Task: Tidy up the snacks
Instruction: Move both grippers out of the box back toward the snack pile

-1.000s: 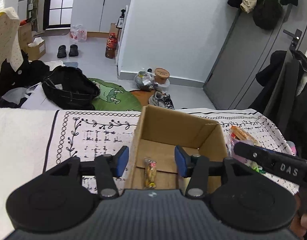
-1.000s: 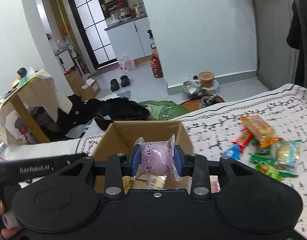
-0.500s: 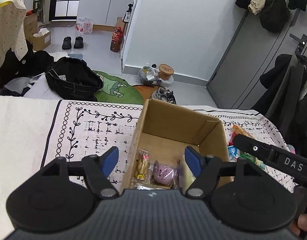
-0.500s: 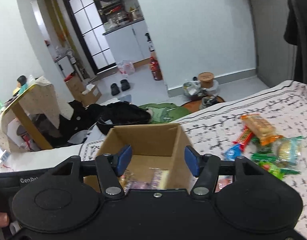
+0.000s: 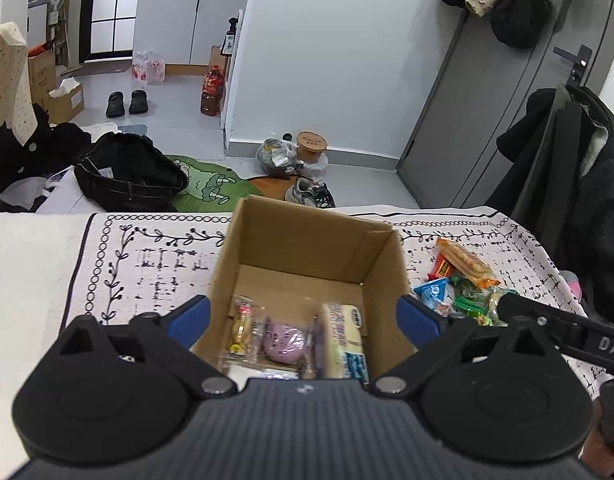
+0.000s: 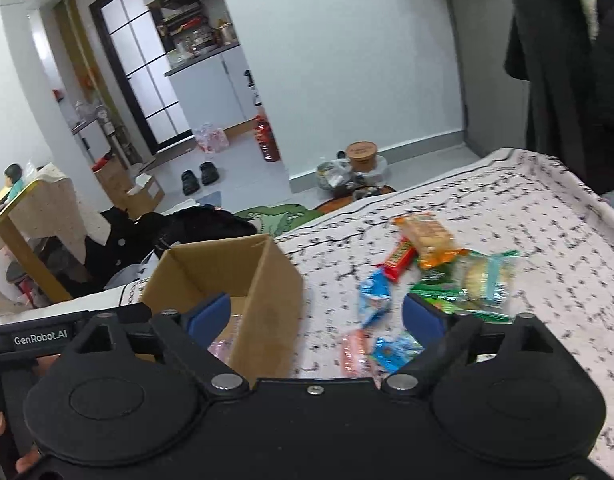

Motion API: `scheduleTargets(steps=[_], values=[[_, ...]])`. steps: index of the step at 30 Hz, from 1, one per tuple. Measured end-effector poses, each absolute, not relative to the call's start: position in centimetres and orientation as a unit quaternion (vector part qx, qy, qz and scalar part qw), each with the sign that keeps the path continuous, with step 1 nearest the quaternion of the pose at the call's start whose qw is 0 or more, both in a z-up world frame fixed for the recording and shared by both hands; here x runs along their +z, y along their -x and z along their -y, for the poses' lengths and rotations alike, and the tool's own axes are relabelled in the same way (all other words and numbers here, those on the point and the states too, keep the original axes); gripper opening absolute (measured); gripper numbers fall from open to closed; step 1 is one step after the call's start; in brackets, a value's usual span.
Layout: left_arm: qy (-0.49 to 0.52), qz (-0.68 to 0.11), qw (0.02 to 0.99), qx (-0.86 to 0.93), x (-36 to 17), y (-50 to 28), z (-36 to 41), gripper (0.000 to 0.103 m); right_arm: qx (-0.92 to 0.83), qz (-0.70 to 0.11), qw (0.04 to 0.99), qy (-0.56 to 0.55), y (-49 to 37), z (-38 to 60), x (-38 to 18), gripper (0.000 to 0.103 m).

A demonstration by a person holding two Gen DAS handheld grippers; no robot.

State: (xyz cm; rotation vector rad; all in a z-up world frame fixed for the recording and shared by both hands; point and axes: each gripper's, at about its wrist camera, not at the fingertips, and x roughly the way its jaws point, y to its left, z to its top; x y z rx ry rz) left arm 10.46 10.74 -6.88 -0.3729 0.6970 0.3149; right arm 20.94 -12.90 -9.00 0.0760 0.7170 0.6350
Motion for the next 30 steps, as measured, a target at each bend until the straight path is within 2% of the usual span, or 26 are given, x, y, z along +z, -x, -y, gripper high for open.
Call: scheduleTargets(steps=[2, 30], values=[[0.178, -0.336, 0.913, 0.149, -6.7, -10.9, -10.1, 0.103, 0.303, -0.342, 0.889, -0.033, -20.9, 13.7, -8.8, 0.103], [0.123, -0.369, 0.920, 0.050, -6.6, -15.5, -0.7, 0.103, 0.236, -0.364, 0.901, -0.016, -22.9, 23.0, -10.3, 0.103]])
